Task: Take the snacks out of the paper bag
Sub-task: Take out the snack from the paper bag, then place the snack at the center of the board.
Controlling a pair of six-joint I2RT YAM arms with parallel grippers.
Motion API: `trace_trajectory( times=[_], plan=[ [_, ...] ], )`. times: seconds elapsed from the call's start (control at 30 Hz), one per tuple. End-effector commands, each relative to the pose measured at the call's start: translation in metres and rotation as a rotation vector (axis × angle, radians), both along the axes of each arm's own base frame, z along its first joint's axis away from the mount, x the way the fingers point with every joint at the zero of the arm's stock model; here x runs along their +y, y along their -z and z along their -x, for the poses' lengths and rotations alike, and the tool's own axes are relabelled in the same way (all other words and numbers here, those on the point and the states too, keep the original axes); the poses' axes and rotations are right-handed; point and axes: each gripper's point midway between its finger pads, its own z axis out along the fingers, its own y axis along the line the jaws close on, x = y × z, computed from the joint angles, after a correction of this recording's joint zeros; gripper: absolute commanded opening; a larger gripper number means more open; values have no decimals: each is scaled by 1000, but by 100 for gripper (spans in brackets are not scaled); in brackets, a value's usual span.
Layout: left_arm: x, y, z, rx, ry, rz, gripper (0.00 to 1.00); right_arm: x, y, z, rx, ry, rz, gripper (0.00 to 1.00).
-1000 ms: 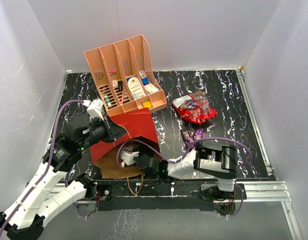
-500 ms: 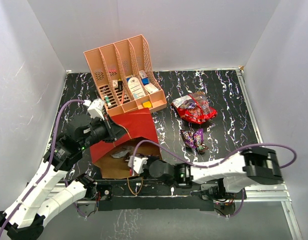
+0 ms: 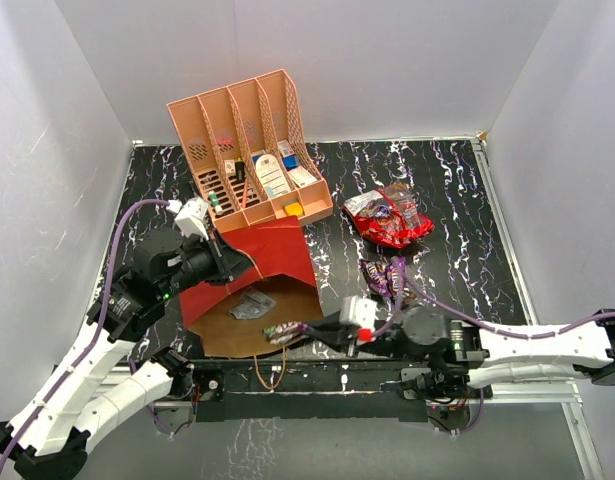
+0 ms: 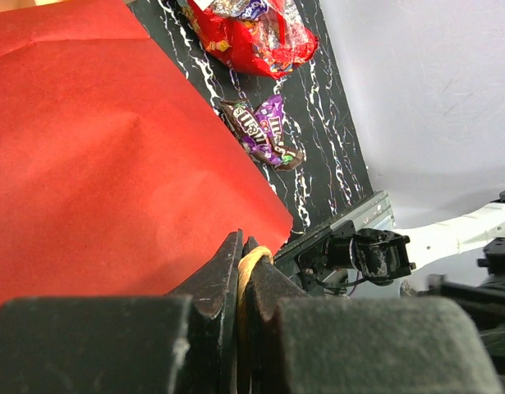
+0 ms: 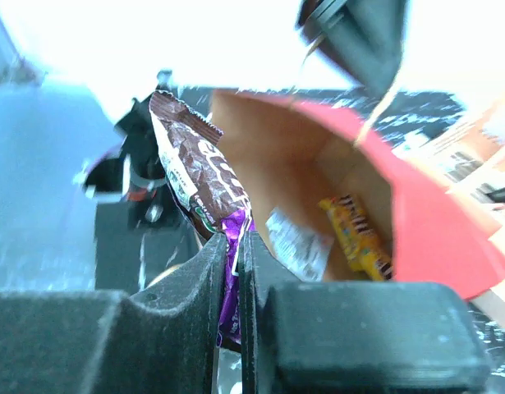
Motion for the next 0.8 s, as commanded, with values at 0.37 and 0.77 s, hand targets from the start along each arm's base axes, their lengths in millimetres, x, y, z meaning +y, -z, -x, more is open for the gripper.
trace_trajectory(
  times=[0.37, 0.77],
  plan=[
    [-3, -15, -2, -18, 3, 30, 0, -129, -62, -211, 124, 1250, -252, 7],
    [1, -13, 1, -22, 2, 12, 0, -263, 89, -221, 639, 1572, -413, 7]
  ],
)
